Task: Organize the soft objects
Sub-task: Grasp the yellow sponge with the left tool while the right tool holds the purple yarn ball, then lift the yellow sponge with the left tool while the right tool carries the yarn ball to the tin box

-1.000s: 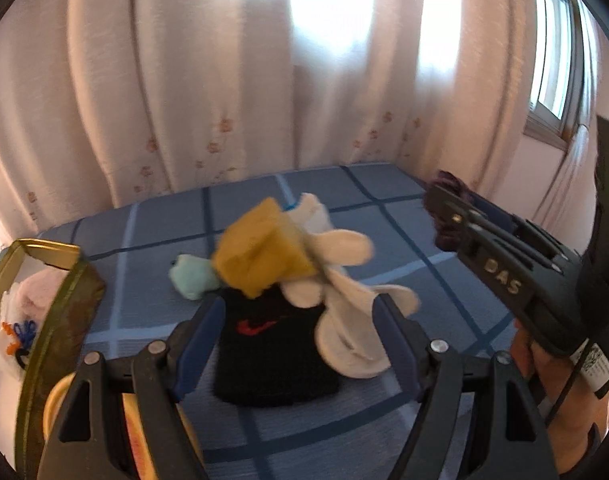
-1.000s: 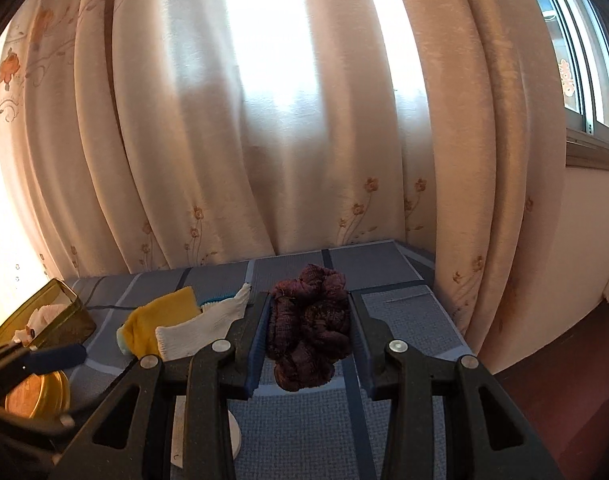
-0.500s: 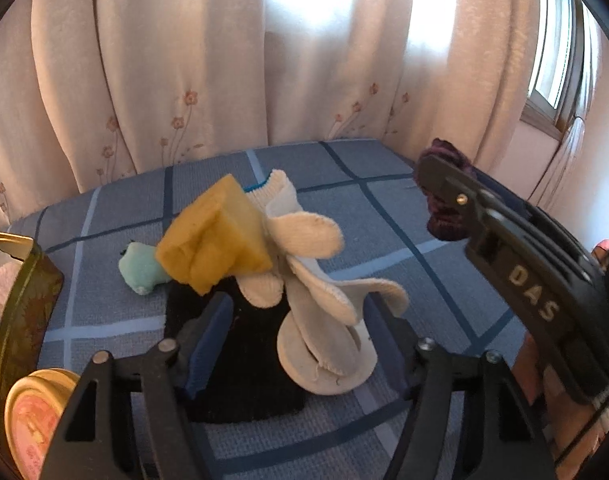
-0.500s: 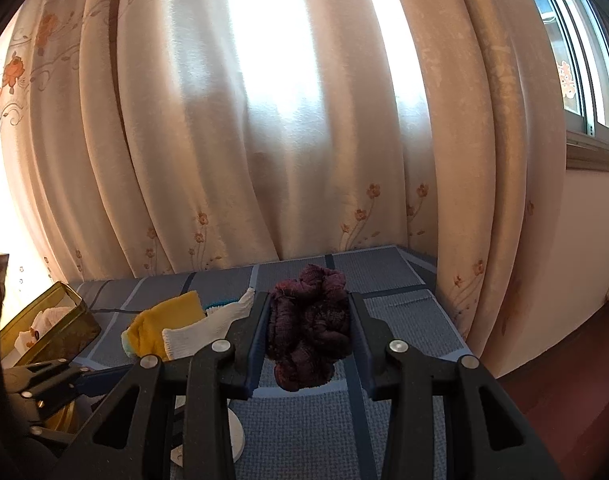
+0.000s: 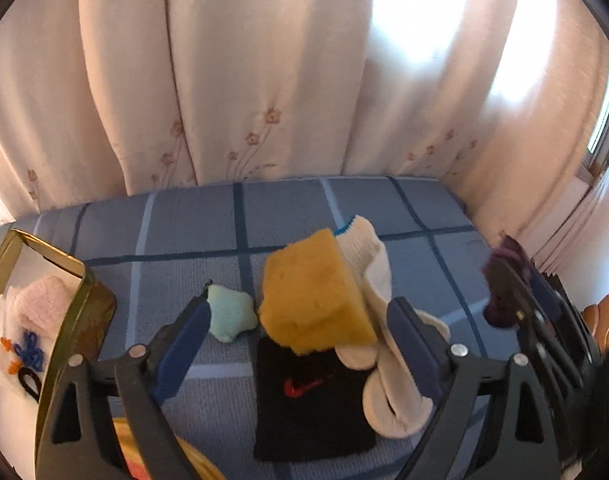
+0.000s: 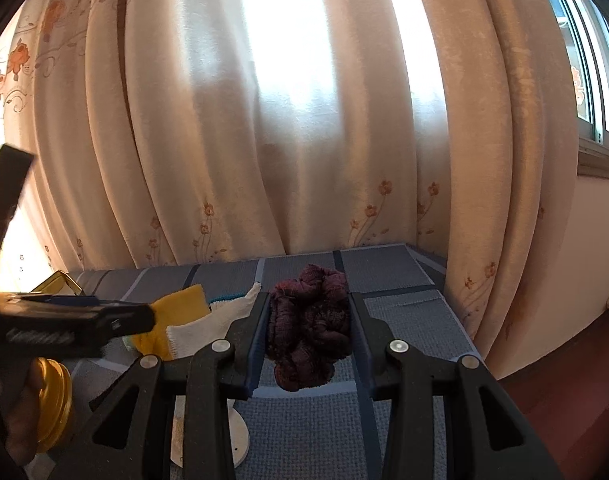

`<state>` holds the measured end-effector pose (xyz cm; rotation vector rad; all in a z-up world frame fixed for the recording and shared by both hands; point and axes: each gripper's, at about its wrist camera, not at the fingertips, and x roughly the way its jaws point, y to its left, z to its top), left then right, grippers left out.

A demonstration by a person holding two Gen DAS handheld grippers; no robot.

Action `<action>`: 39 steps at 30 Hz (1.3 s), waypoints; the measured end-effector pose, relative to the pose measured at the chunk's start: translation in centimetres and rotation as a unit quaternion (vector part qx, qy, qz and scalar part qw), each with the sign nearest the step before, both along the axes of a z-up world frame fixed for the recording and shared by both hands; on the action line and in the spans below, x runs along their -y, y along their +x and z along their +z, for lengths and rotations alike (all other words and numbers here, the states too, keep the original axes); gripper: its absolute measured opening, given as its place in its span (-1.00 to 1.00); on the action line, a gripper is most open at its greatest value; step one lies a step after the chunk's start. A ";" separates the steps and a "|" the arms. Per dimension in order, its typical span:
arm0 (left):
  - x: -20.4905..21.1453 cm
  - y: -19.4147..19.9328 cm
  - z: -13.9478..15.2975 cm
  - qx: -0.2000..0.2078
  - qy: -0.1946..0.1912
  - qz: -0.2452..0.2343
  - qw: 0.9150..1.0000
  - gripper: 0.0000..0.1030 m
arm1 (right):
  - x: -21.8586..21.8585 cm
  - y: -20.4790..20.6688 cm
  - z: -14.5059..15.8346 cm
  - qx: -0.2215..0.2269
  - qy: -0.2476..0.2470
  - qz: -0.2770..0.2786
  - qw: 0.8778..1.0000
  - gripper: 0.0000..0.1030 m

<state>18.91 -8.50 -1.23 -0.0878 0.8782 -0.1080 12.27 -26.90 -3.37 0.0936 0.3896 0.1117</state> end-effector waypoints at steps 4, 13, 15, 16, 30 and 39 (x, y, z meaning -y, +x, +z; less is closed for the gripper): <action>0.1 1.1 -0.3 -0.015 -0.011 0.006 1.000 0.76 | -0.7 -0.1 0.0 0.004 -0.020 0.000 1.000 -0.21; 0.9 2.7 -2.4 -0.052 -0.031 -0.002 0.998 0.07 | -1.1 -0.6 0.1 0.014 -0.035 0.001 0.999 -0.21; 0.8 2.3 -2.0 -0.040 -0.030 -0.001 0.999 0.03 | -0.9 -0.6 0.1 0.016 -0.032 0.000 0.999 -0.21; 0.6 1.9 -1.7 -0.033 -0.035 0.001 0.999 0.02 | -0.9 -0.6 0.1 0.017 -0.032 0.000 0.999 -0.21; 0.2 -5.3 1.2 0.115 0.004 0.022 0.993 0.01 | -1.0 -1.4 0.3 0.037 -0.030 0.006 0.999 -0.21; 0.3 -8.0 1.4 0.174 0.038 0.031 0.983 0.01 | -0.9 -2.1 0.6 0.054 -0.032 0.013 0.998 -0.21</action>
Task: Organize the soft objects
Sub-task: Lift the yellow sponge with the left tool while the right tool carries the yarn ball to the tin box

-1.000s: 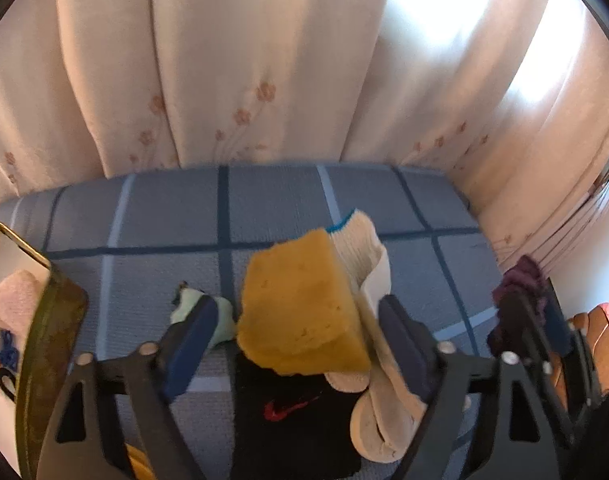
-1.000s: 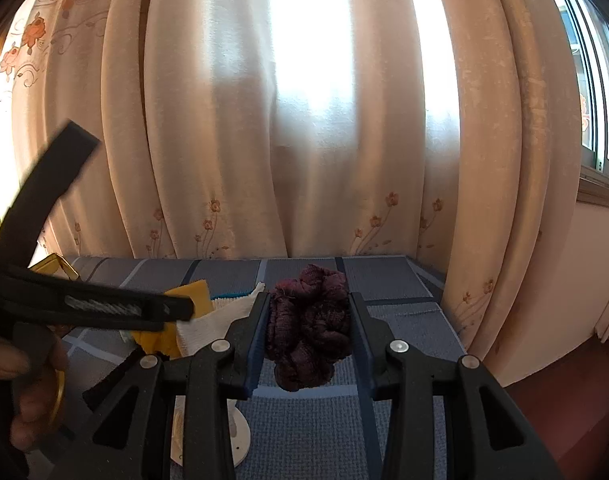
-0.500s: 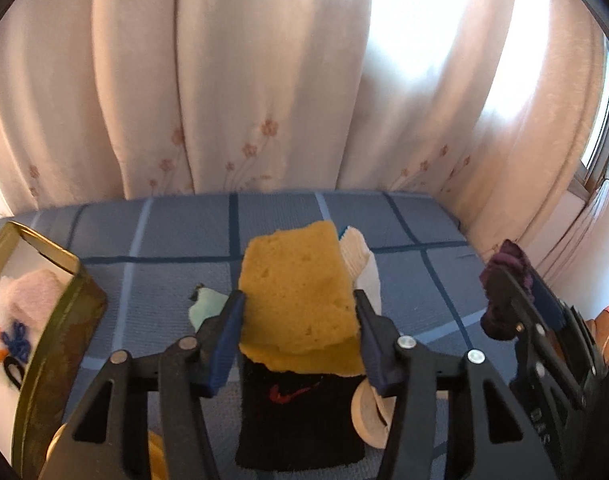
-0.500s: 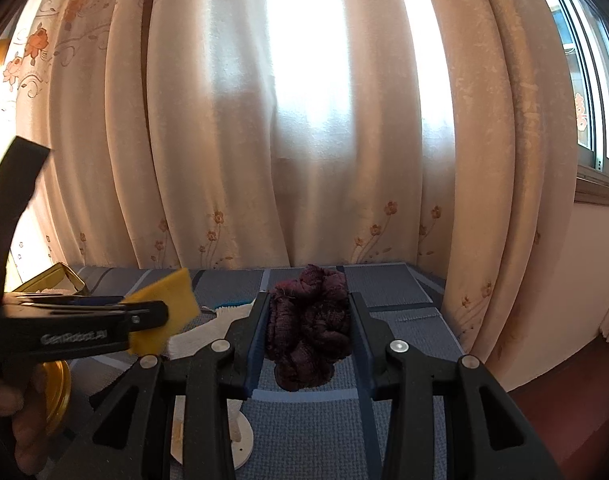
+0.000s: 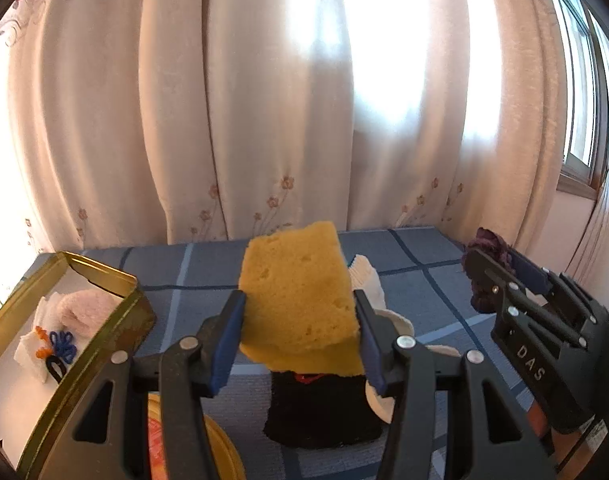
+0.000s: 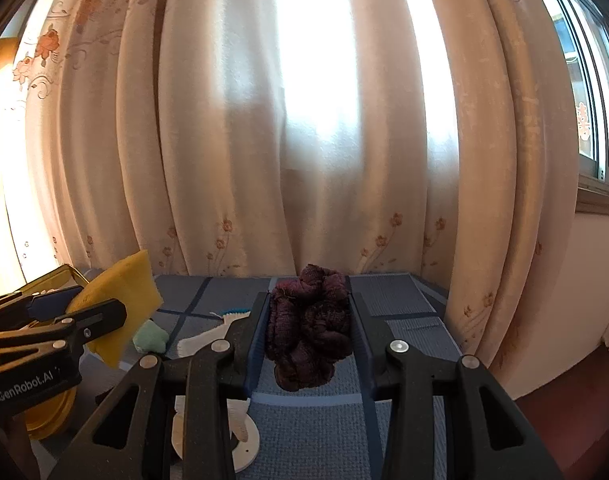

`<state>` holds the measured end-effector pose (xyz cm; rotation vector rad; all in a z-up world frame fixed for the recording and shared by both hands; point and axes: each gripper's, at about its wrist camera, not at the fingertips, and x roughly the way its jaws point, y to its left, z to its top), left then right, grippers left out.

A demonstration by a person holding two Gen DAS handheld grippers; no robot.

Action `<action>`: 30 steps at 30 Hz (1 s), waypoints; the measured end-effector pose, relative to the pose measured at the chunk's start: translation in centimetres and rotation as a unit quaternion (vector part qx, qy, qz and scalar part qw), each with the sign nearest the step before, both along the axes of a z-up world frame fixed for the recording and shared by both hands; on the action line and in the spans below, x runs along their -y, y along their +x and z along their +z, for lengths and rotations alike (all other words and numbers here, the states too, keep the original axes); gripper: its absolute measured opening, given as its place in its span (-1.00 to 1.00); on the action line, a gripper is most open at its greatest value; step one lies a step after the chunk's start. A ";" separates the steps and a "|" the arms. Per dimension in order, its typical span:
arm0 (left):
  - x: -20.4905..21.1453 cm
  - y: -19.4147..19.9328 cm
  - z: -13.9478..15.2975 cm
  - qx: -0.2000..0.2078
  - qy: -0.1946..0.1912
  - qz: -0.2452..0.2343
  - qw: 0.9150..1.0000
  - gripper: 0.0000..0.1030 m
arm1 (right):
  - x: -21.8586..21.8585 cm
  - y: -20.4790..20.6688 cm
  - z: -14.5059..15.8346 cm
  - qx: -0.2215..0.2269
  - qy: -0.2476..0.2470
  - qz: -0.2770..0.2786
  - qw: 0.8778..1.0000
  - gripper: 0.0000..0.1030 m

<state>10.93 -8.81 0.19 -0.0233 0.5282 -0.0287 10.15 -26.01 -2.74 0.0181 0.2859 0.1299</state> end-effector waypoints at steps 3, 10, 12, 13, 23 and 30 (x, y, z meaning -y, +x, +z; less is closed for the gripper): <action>-0.2 -0.7 0.0 0.016 0.007 0.004 1.000 0.01 | -0.3 -0.4 0.1 0.010 -0.004 0.003 1.000 -0.21; -1.0 -2.0 0.0 0.035 0.010 0.011 0.999 0.01 | -1.4 -0.6 0.1 0.018 -0.010 0.011 1.000 -0.21; -1.4 -2.3 0.2 0.041 0.010 0.015 0.999 0.01 | -1.8 -0.6 0.2 0.020 -0.010 0.016 1.000 -0.21; -1.6 -2.5 0.3 0.043 0.008 0.018 0.999 0.01 | -2.0 -0.5 0.2 0.021 -0.011 0.018 1.000 -0.21; -3.9 -3.3 0.9 0.058 -0.007 0.035 0.998 0.01 | -3.7 -0.6 0.1 0.026 -0.010 0.048 0.998 -0.21; -5.8 -3.6 1.0 0.057 -0.019 0.046 0.997 0.01 | -4.9 -0.7 0.0 0.028 -0.012 0.063 0.998 -0.21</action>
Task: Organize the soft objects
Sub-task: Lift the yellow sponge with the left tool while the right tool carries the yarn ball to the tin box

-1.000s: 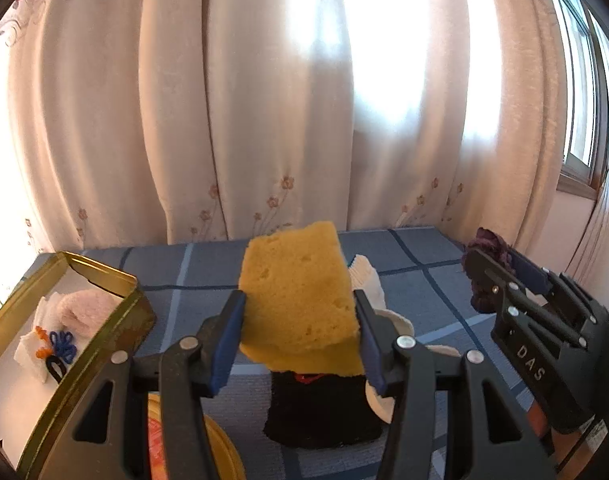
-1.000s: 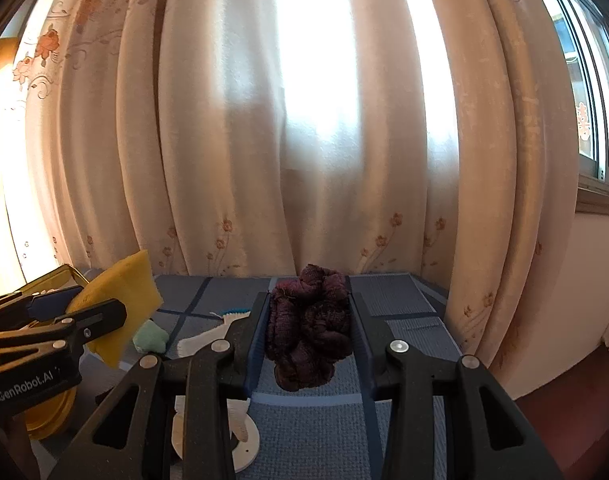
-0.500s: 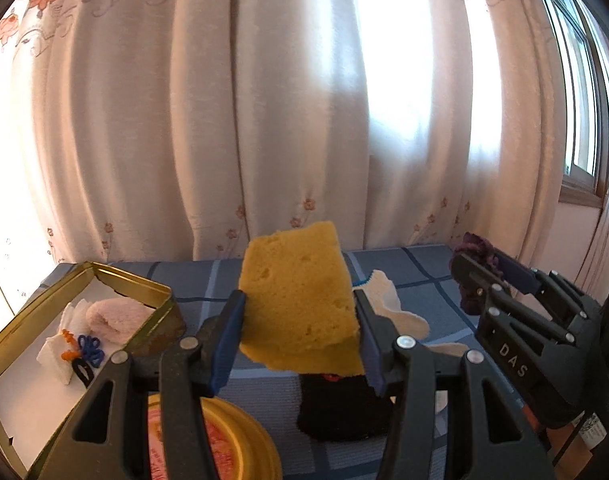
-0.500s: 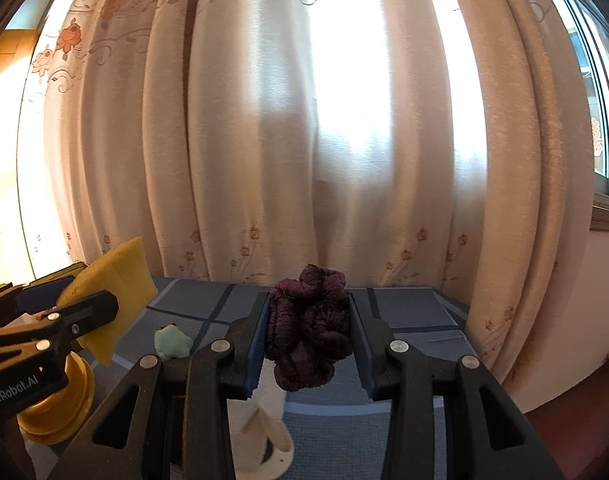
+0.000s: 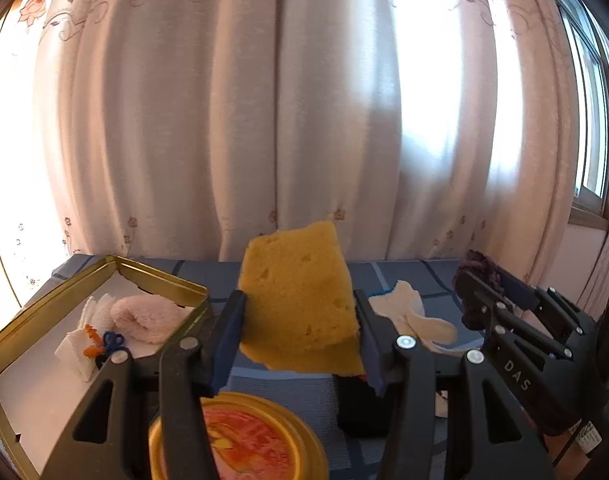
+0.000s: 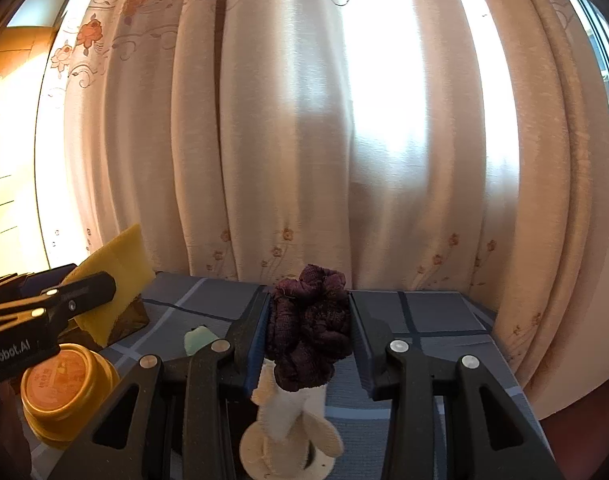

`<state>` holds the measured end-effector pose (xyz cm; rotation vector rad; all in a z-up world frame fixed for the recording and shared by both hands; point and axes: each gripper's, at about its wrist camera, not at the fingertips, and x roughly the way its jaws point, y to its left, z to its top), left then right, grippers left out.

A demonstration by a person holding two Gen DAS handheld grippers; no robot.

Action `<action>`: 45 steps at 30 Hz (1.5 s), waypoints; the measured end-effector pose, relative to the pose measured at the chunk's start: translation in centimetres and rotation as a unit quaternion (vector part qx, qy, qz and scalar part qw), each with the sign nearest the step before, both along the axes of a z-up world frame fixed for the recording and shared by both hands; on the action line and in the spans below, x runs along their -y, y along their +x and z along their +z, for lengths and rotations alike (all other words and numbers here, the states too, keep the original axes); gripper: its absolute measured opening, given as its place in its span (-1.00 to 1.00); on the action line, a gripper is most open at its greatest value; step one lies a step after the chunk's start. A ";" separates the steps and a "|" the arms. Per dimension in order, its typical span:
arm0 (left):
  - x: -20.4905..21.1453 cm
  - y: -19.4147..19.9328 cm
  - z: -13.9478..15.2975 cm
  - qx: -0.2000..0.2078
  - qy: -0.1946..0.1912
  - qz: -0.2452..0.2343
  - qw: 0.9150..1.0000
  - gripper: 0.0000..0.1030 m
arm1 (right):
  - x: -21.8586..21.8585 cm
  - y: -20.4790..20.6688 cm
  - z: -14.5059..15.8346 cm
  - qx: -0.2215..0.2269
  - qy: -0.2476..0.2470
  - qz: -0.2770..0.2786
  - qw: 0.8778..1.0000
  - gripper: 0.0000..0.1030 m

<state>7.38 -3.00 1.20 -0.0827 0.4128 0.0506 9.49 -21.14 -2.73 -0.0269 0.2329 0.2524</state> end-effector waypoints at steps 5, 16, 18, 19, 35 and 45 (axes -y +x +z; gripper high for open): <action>-1.5 -0.2 0.0 0.000 -0.012 0.006 1.000 0.01 | -1.1 0.1 0.0 0.001 -0.001 0.016 1.000 -0.21; -4.7 -0.3 -0.4 -0.008 -0.026 0.019 0.999 0.01 | -3.3 0.2 0.1 -0.001 -0.004 0.040 0.999 -0.21; -5.2 -0.3 -0.5 -0.008 -0.028 0.023 0.999 0.01 | -3.8 0.2 0.1 -0.002 -0.005 0.045 0.999 -0.21; -5.6 -0.2 -0.6 -0.008 -0.029 0.027 0.999 0.01 | -3.9 0.3 0.0 -0.002 -0.006 0.046 0.999 -0.21; -8.7 1.3 -0.9 -0.051 -0.042 0.016 0.998 0.01 | -8.6 2.0 -0.2 -0.020 -0.040 0.072 0.996 -0.21; -10.2 0.5 -0.5 -0.051 -0.041 0.021 0.998 0.01 | -10.0 3.1 -0.4 -0.034 -0.050 0.080 0.995 -0.21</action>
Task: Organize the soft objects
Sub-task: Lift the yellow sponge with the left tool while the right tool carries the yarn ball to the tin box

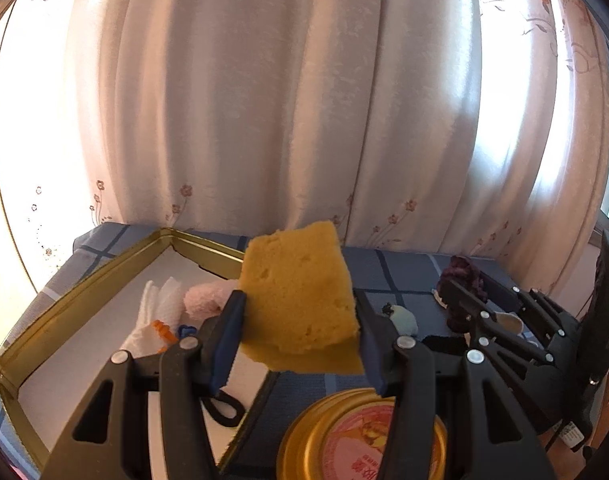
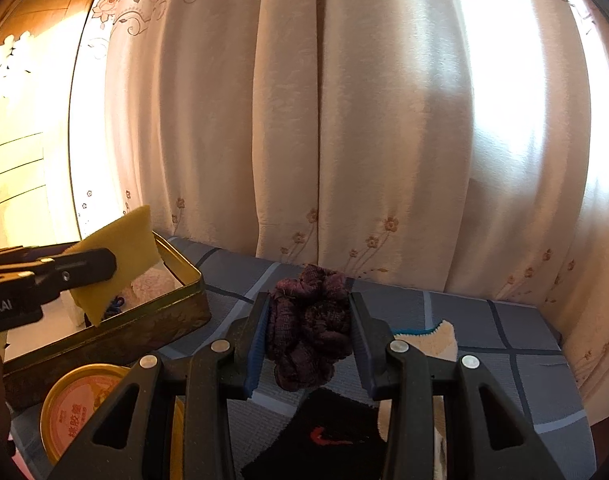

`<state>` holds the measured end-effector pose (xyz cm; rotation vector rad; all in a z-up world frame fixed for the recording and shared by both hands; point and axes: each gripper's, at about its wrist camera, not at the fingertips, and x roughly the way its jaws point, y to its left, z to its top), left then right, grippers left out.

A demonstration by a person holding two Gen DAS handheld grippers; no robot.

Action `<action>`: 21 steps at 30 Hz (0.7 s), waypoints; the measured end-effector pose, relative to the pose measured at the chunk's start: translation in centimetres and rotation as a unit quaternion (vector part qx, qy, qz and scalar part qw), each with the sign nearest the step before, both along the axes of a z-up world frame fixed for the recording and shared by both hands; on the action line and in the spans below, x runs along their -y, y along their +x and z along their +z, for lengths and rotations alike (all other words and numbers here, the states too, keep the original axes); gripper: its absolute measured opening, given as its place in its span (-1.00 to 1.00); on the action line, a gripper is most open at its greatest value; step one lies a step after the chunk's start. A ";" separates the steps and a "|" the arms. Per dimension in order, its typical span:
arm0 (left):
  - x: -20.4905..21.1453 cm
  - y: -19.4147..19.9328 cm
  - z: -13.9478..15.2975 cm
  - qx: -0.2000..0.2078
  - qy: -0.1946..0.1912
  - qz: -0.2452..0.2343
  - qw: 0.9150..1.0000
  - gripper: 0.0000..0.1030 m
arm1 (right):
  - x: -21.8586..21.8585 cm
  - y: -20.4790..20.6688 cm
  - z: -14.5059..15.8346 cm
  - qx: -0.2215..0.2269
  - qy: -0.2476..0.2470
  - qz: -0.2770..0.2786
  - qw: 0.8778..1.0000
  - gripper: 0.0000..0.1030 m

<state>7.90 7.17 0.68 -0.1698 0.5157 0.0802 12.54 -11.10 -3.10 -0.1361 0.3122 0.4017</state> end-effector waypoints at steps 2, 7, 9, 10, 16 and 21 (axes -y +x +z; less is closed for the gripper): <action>-0.2 -0.2 0.1 0.000 0.003 0.001 1.000 0.01 | -0.3 -0.1 0.0 0.001 0.000 0.003 1.000 -0.21; -0.6 -0.3 0.2 -0.002 0.010 0.006 1.000 0.01 | -1.7 0.0 -0.1 -0.001 -0.018 0.020 1.000 -0.21; -0.9 -0.5 0.4 -0.001 0.011 0.008 1.000 0.01 | -2.0 0.0 -0.1 -0.001 -0.024 0.023 0.999 -0.21; -1.0 -0.5 0.5 0.000 0.012 0.009 1.000 0.01 | -2.1 0.0 -0.1 -0.002 -0.024 0.026 0.999 -0.21; -1.9 -1.1 1.1 0.003 0.018 0.015 1.000 0.01 | -2.6 -0.1 1.1 -0.002 -0.016 0.038 0.999 -0.21; -2.8 -1.2 1.4 0.001 0.020 0.022 1.000 0.01 | -4.3 -0.7 2.6 0.011 -0.030 0.051 0.998 -0.21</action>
